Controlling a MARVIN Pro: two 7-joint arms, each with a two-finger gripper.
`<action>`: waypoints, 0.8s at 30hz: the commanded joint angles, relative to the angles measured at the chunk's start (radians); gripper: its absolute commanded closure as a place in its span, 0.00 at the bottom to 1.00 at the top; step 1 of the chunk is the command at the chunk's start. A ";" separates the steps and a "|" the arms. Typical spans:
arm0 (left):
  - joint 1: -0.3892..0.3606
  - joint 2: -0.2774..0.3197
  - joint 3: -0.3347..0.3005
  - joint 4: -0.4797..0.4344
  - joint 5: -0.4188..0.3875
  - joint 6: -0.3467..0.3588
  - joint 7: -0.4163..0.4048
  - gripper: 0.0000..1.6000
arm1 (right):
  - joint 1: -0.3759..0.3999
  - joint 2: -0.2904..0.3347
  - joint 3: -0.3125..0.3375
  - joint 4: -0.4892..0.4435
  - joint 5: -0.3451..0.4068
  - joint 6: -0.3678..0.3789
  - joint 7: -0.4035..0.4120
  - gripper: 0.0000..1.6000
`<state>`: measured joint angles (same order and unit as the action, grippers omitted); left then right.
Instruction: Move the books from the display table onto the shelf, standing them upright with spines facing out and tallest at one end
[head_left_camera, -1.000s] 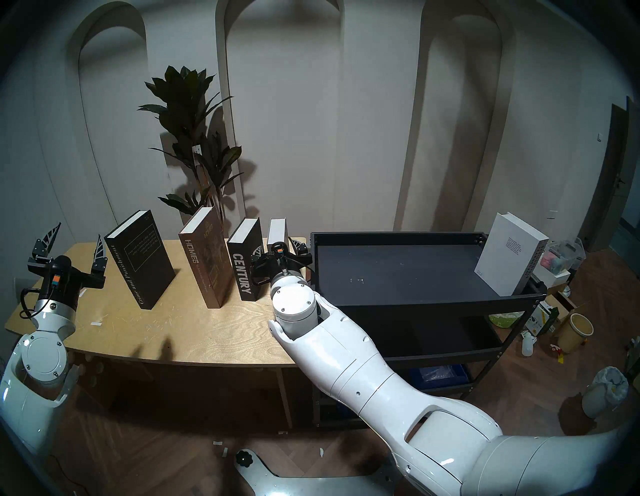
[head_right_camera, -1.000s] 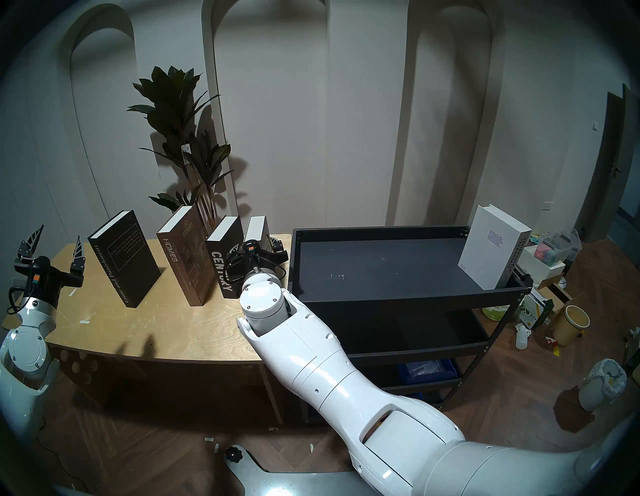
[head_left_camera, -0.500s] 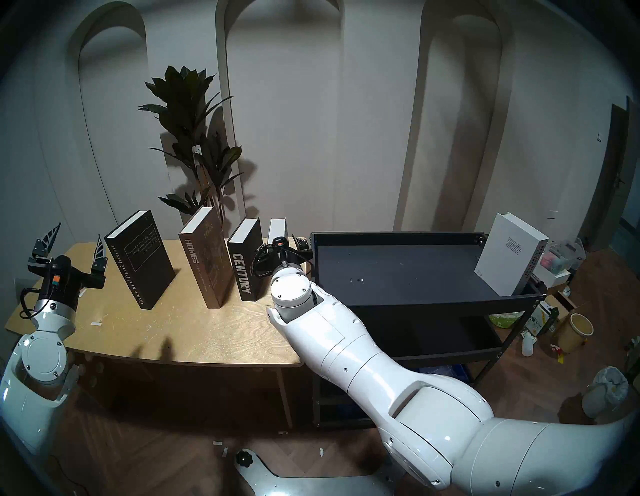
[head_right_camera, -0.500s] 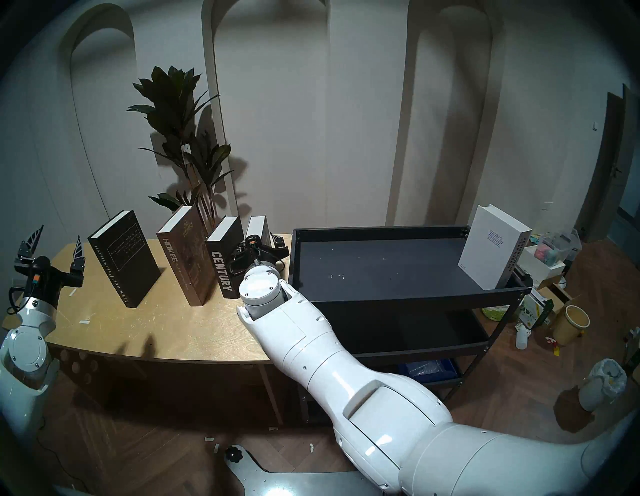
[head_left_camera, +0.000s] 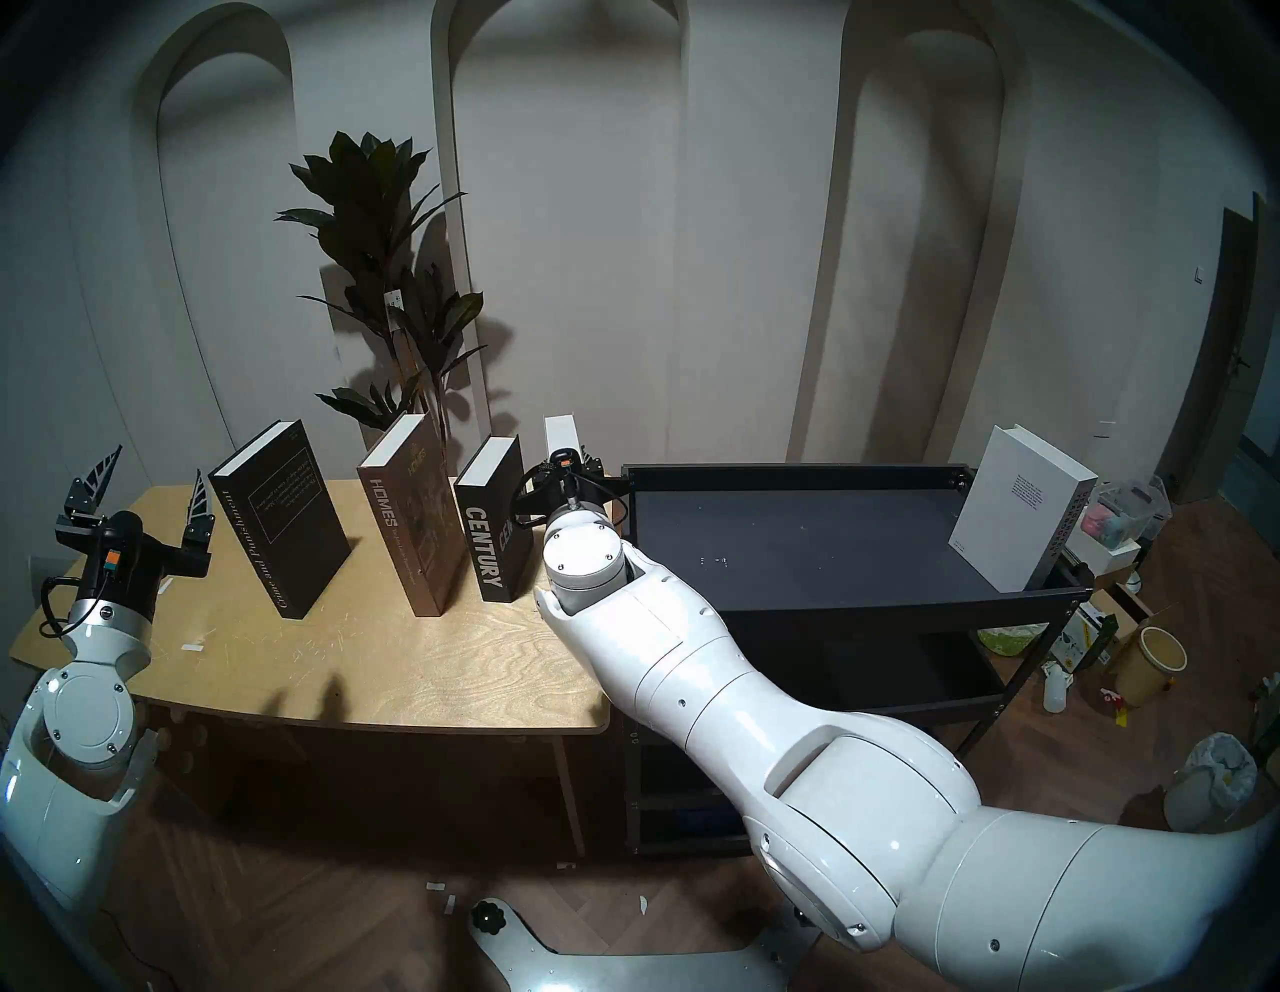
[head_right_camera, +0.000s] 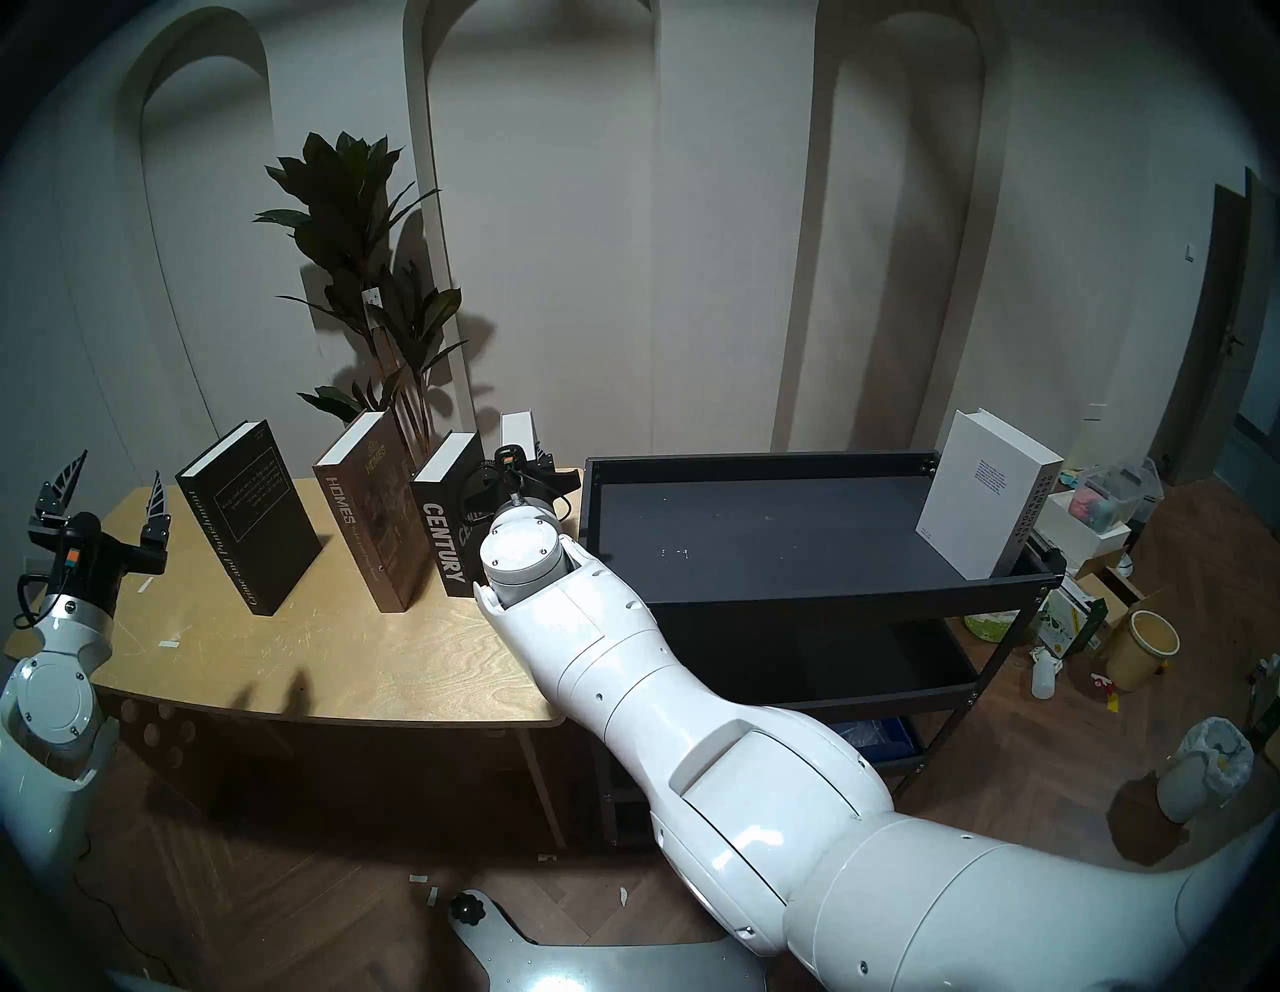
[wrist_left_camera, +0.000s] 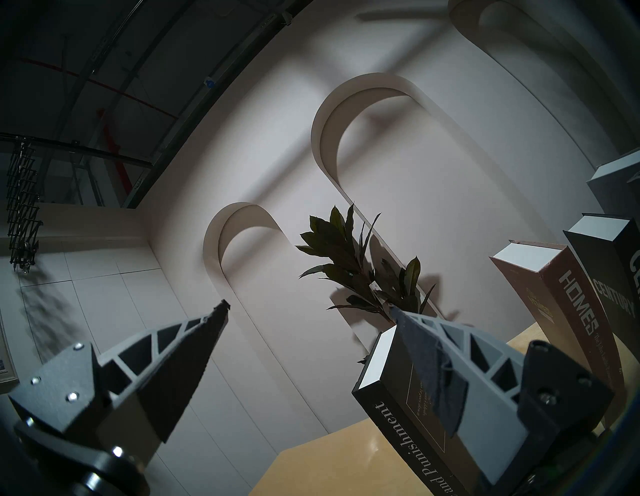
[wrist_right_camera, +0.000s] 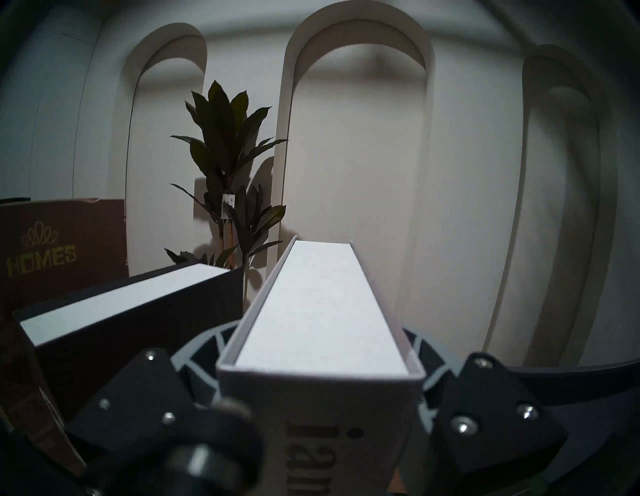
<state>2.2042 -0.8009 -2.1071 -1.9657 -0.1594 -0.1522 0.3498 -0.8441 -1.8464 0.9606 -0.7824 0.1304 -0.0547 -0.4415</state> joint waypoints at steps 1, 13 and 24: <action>-0.003 0.003 -0.014 -0.010 0.002 -0.004 0.002 0.00 | 0.058 0.005 0.030 -0.062 0.000 -0.046 -0.020 1.00; -0.004 0.003 -0.012 -0.009 0.002 -0.004 0.002 0.00 | 0.120 0.002 0.083 -0.168 0.006 -0.059 -0.026 1.00; -0.004 0.003 -0.013 -0.009 0.002 -0.004 0.002 0.00 | 0.138 0.066 0.121 -0.288 -0.007 0.017 -0.034 1.00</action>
<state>2.2039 -0.8009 -2.1067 -1.9655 -0.1595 -0.1522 0.3498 -0.7533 -1.8307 1.0567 -0.9710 0.1312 -0.0877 -0.4820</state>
